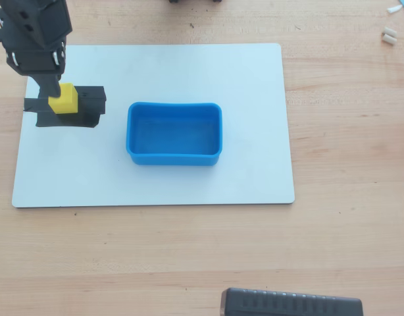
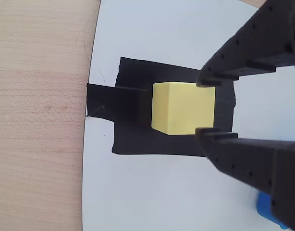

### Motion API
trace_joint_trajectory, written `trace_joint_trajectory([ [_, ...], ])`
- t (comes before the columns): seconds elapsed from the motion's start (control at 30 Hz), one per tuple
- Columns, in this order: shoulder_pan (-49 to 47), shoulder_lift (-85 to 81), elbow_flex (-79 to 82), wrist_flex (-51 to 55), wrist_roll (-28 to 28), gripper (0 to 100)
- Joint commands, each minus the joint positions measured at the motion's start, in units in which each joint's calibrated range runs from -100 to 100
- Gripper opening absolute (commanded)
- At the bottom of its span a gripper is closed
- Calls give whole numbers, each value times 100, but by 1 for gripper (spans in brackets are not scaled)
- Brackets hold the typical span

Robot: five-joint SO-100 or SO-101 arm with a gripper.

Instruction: Pick up yellow cube and drop it in the blue rectangular bin

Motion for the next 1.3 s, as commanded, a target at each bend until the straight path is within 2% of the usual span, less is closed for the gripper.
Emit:
trace_joint_trajectory([
  [0.0,-67,9,-589,236,-44,22],
  [0.5,-93,297,-607,261,-54,26],
  [0.93,44,864,-607,-168,-49,25],
  [1.17,-16,864,-598,-119,-54,12],
  [1.27,-33,836,-626,13,-137,10],
])
